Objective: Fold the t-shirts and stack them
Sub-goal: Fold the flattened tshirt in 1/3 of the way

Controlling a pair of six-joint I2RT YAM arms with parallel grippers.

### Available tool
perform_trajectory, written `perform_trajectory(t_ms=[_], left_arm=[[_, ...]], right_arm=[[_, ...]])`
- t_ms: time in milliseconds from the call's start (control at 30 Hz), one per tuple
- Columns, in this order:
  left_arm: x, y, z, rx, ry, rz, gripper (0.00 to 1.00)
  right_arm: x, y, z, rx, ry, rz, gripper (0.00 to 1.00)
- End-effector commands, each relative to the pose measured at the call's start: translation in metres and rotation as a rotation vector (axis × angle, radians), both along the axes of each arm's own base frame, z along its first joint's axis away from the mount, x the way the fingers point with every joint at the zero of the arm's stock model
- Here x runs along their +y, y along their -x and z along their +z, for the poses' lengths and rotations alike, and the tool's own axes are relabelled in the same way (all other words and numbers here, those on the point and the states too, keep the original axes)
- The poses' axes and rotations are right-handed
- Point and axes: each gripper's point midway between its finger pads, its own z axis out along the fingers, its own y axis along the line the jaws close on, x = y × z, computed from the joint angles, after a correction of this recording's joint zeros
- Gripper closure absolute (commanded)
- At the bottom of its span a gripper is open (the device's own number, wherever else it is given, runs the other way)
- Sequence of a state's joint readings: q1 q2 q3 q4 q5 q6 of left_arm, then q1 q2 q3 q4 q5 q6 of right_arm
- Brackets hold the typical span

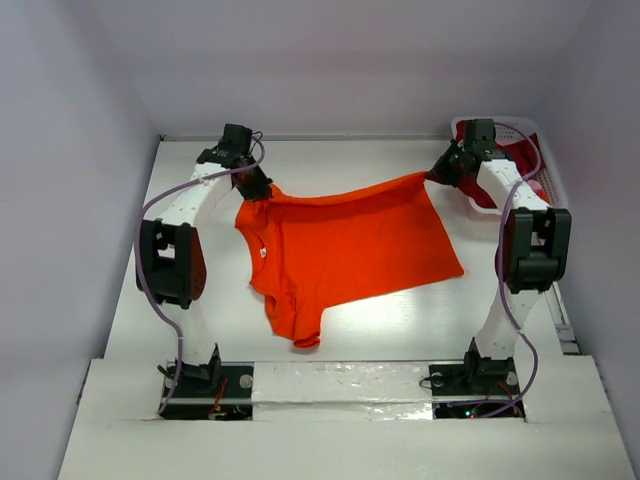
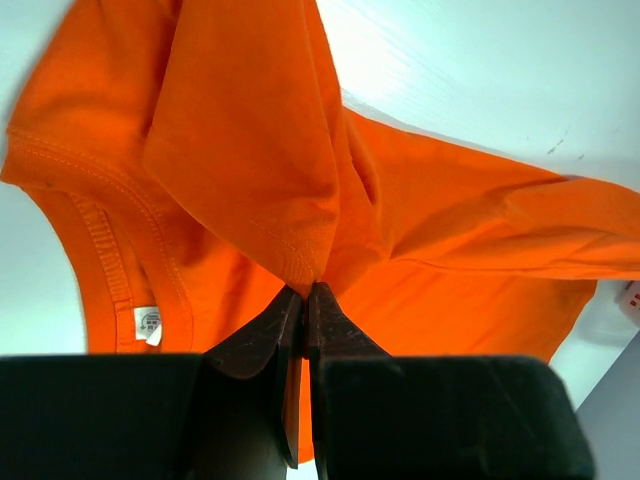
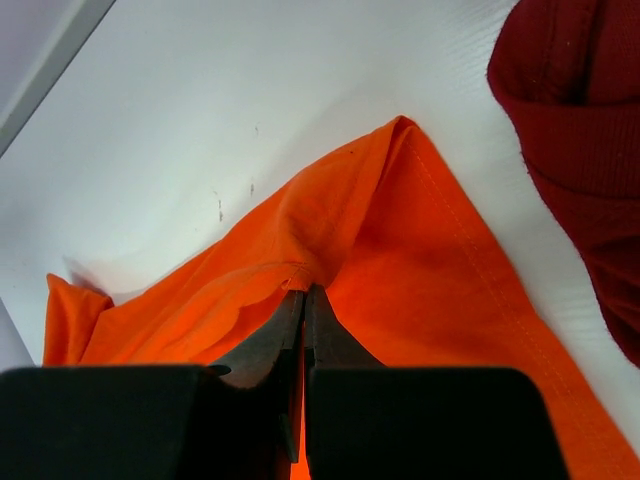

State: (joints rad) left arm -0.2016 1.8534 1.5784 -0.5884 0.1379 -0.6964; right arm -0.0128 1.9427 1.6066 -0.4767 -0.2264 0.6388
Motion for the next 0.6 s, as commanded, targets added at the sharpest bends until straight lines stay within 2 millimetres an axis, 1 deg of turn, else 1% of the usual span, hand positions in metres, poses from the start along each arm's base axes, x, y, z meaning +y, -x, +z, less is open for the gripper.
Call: perform_trajectory(t_ms=[0,67,100,167,233,333,433,533,567], left_arm=[[-0.004,0.008,0.021,-0.04,0.008,-0.009,1.0],[-0.004,0.01,0.02,-0.035,0.008,-0.008,1.0],[-0.003,0.01,0.019,-0.034,0.007,-0.008,1.0],[-0.004,0.012,0.019,-0.032,0.009,-0.007,1.0],[-0.007,0.014,0.019,-0.027,0.009,-0.015,1.0],[-0.007,0.016,0.019,-0.021,0.007,-0.016,1.0],[-0.006,0.015,0.023,-0.025,0.001,-0.021,1.0],[-0.006,0.017,0.022,-0.017,0.0,-0.023,1.0],[-0.01,0.019,0.021,-0.015,-0.001,-0.032,1.0]], right_arm=[[-0.003,-0.003,0.017,-0.063,-0.005,-0.025,1.0],[-0.003,-0.002,0.017,-0.068,-0.009,-0.028,1.0],[-0.003,0.001,0.013,-0.061,-0.009,-0.028,1.0],[-0.002,0.003,0.012,-0.056,-0.014,-0.022,1.0],[-0.001,0.006,0.008,-0.044,-0.015,-0.021,1.0],[-0.002,0.008,0.009,-0.048,-0.014,-0.027,1.0],[-0.003,0.009,0.014,-0.056,-0.012,-0.037,1.0],[-0.006,0.01,0.017,-0.054,-0.007,-0.057,1.0],[-0.007,0.01,0.017,-0.058,-0.002,-0.066,1.0]])
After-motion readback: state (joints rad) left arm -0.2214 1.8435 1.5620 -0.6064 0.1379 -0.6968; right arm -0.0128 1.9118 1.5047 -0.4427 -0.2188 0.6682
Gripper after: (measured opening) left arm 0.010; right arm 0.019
